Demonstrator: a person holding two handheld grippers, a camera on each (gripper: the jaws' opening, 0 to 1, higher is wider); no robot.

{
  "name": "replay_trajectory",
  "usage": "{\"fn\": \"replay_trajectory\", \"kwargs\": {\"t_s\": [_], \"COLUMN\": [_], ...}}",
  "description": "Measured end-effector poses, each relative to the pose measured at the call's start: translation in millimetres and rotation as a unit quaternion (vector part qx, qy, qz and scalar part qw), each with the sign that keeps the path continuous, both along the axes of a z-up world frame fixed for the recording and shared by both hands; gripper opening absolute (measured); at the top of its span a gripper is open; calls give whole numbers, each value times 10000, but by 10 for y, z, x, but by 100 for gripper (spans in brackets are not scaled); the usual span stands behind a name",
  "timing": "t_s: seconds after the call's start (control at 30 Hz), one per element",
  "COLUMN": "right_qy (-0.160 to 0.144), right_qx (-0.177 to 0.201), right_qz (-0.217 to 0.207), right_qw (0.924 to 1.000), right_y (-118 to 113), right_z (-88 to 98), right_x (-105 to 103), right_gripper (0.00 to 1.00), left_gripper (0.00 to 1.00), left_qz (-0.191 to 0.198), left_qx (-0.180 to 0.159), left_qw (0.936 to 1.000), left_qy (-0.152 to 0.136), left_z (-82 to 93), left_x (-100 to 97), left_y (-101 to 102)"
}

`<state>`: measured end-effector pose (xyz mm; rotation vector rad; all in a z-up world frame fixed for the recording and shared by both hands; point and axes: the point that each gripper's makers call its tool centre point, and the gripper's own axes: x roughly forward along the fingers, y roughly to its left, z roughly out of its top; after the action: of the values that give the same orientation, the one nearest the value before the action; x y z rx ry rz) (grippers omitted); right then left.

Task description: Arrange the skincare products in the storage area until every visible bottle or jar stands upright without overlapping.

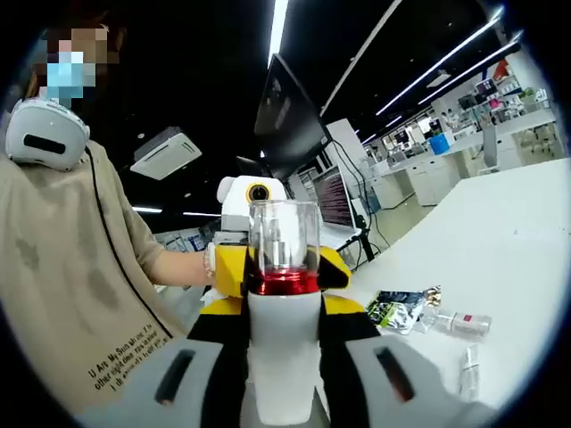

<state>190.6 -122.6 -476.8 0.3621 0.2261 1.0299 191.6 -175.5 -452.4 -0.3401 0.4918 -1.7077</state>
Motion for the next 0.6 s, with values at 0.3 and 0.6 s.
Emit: {"fn": "replay_trajectory", "kwargs": {"t_s": [0.3, 0.6], "right_qy": [214, -136], "right_qx": [-247, -1307], "right_qz": [-90, -320], "right_qw": [9994, 9908], "right_y": [-57, -259], "right_z": [-245, -676], "right_x": [-160, -316], "right_gripper": [29, 27], "left_gripper": [24, 25], "left_qz": [-341, -717], "left_qx": [-26, 421], "left_qw": [9994, 9893], "left_qy": [-52, -1200], "left_z": [48, -323], "left_x": [-101, -391], "left_y": [-99, -227]}}
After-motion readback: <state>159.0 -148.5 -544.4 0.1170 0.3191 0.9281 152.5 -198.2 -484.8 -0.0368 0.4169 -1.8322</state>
